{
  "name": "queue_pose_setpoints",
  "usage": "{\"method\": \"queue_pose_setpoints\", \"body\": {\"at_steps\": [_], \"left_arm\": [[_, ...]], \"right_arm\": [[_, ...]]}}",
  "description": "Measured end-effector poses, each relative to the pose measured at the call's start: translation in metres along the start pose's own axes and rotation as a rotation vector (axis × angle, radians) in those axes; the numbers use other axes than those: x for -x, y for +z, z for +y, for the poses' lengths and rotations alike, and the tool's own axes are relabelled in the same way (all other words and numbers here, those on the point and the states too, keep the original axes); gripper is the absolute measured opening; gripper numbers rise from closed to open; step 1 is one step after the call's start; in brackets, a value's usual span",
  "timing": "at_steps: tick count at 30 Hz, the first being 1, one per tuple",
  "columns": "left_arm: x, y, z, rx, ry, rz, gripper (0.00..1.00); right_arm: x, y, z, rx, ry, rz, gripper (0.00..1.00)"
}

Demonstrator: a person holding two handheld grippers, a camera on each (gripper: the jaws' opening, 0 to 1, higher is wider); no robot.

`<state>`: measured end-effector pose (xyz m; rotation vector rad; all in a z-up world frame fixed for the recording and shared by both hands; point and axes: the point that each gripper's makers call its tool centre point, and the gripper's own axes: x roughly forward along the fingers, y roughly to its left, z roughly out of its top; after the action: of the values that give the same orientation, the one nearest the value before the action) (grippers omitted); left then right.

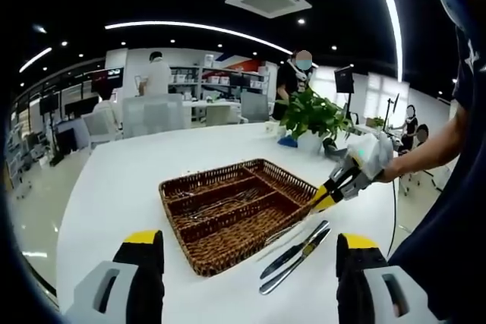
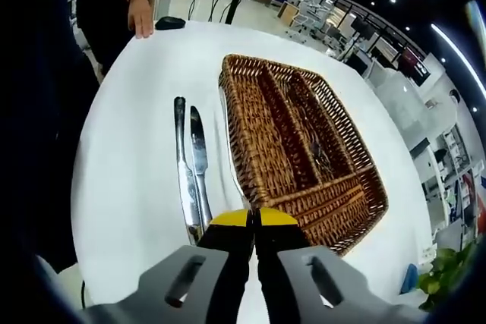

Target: Arrange the knives, forks, and spoons in their matching storage slots by inserting each utensil handle-first until every utensil is classified and aligned in the correct compartment

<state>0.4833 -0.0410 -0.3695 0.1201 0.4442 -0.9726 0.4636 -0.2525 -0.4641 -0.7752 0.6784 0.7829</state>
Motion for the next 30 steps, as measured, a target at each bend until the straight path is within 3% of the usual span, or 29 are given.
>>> {"method": "queue_pose_setpoints", "body": {"at_steps": [13,30], "left_arm": [[0.006,0.006,-0.003,-0.009,-0.012,-0.001,1.00],[0.002,0.009,0.019,-0.022,0.031,0.009,1.00]], "right_arm": [[0.012,0.019,-0.040,-0.024,0.004,-0.036,0.00],[-0.009,0.038,-0.101,-0.074,-0.017,-0.058,0.00]]}}
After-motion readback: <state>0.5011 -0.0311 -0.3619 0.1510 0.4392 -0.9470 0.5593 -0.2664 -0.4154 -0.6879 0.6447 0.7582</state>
